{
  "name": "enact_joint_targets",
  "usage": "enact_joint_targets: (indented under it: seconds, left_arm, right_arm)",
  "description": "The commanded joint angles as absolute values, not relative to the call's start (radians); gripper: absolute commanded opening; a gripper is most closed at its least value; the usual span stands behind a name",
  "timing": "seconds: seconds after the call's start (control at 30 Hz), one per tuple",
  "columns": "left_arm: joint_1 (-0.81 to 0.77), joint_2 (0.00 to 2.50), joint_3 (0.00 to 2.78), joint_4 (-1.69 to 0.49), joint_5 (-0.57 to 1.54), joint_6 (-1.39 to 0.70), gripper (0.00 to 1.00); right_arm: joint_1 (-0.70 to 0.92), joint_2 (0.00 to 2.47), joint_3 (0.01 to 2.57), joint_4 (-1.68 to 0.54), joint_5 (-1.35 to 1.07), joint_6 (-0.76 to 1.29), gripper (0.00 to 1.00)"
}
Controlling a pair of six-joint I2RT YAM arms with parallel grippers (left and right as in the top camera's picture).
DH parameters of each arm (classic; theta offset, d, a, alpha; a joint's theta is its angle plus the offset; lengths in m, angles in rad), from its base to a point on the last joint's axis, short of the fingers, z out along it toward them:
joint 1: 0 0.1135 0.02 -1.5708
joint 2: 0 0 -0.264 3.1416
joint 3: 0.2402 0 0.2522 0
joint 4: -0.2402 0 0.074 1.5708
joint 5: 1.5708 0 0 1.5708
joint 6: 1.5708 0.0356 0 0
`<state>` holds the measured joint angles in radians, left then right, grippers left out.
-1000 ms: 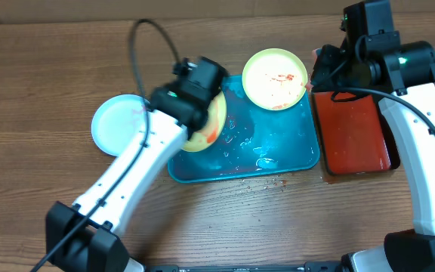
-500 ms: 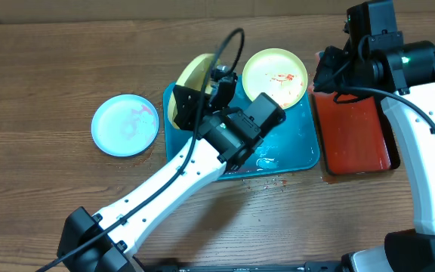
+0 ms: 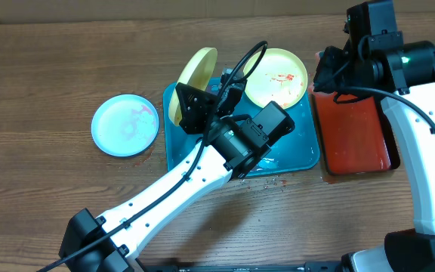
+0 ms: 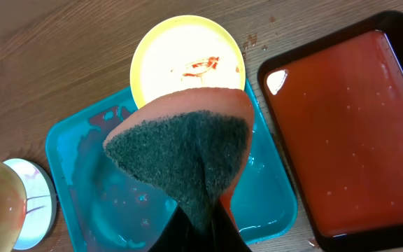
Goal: Clean dirty plates on tray and stack at the side
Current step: 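Carry the yellow plate left and stack it on the white plate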
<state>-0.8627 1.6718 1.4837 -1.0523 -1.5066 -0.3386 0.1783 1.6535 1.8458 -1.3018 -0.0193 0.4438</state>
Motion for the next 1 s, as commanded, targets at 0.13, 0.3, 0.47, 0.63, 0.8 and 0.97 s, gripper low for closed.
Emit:
enact_joint_targets:
  seconds: [0.13, 0.3, 0.47, 0.63, 0.8, 0.97]
  left_arm:
    - [-0.829, 1.653, 1.507, -1.107, -1.030, -0.375, 0.04]
    - [-0.697, 1.642, 1.507, -1.125, -0.745, -0.397, 0.04]
    - [-0.449, 1.592, 1.507, -1.104, -0.438, -0.385, 0.05]
    - [-0.089, 1.596, 1.507, -1.081, -0.054, -0.333, 0.04]
    - [0.197, 1.666, 1.506, -1.080, 0.130, -0.302, 0.04]
    - [0.384, 1.805, 1.506, -1.076, 0.150, -0.302, 0.04]
  right_arm:
    - [0.175, 1.628, 1.854, -1.296, -0.012, 0.438, 0.04]
    - [0.175, 1.628, 1.854, -1.296, -0.012, 0.438, 0.04]
    - [0.175, 1.628, 1.854, -1.297, -0.012, 0.438, 0.04]
    - [0.175, 1.628, 1.854, -1.296, -0.012, 0.438, 0.04]
    - [0.175, 1.628, 1.854, -1.296, -0.012, 0.438, 0.04]
    - [0.175, 1.628, 1.854, -1.290, -0.012, 0.438, 0.04]
